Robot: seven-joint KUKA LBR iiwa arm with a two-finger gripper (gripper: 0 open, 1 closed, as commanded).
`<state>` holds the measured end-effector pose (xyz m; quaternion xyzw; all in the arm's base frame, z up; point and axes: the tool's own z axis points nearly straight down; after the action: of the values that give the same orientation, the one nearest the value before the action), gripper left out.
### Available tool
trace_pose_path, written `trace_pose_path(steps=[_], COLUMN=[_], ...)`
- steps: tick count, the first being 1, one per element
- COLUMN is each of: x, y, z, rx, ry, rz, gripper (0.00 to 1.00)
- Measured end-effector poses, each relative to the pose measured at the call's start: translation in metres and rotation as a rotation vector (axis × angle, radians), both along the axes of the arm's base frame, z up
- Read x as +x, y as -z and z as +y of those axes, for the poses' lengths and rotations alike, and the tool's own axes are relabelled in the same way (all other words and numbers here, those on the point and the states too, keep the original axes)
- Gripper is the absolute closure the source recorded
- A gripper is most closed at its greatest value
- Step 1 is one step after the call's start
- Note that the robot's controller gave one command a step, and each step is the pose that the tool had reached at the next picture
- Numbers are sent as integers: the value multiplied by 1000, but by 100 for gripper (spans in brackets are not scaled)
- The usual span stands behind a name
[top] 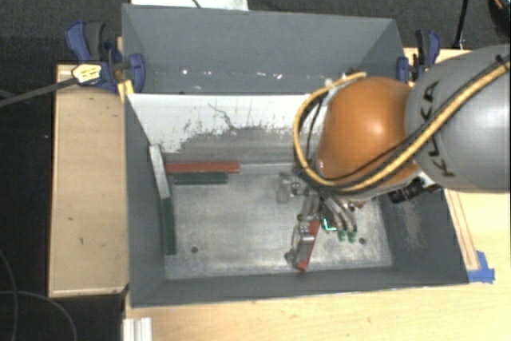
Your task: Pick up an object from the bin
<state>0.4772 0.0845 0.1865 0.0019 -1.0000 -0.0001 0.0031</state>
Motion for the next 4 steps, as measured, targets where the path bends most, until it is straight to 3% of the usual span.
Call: trace_pose_path(steps=[1, 2, 3, 4], x=[29, 5, 26, 27], y=[-21, 37, 118, 116], z=[-8, -66, -81, -81], rx=[1, -3, 1, 1], ry=[105, 129, -282, -277], rz=[-12, 0, -4, -7], gripper=[0, 0, 0, 100])
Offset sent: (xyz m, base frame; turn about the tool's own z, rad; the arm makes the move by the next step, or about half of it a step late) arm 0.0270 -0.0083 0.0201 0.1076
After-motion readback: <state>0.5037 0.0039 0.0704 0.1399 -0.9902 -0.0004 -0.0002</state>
